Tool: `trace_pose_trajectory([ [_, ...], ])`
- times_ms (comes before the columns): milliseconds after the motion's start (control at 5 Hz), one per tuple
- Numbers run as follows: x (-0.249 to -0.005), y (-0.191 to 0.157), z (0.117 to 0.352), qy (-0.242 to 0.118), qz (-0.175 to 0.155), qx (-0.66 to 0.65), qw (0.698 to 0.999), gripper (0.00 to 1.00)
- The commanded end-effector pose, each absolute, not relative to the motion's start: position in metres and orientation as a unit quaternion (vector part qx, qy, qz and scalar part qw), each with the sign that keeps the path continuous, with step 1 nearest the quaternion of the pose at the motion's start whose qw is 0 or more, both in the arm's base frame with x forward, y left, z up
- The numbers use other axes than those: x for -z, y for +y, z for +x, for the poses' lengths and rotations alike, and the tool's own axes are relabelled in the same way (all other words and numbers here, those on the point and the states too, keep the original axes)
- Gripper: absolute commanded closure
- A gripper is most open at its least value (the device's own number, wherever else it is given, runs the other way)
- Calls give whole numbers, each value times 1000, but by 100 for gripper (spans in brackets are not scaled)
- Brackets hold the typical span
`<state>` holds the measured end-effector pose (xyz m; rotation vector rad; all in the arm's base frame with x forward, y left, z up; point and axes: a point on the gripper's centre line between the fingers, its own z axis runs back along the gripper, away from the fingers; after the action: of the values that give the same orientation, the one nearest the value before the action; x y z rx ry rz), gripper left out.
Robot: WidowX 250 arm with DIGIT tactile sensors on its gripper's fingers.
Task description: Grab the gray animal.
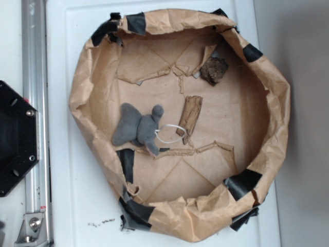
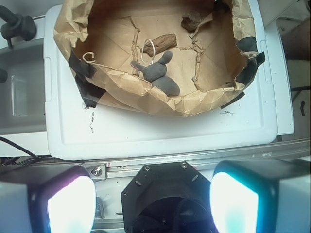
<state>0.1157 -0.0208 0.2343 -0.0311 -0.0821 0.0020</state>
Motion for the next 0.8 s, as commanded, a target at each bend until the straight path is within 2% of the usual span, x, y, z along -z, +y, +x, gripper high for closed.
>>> trace_pose_trajectory([
  [0,-234,-21,116,-41,-16,-1,999,0],
  [200,-207,-10,159,-81,-29,-26,996,0],
  [400,-175,3,182,-59,27,-82,995,0],
  [600,-137,21,194,-14,36,-102,994,0],
])
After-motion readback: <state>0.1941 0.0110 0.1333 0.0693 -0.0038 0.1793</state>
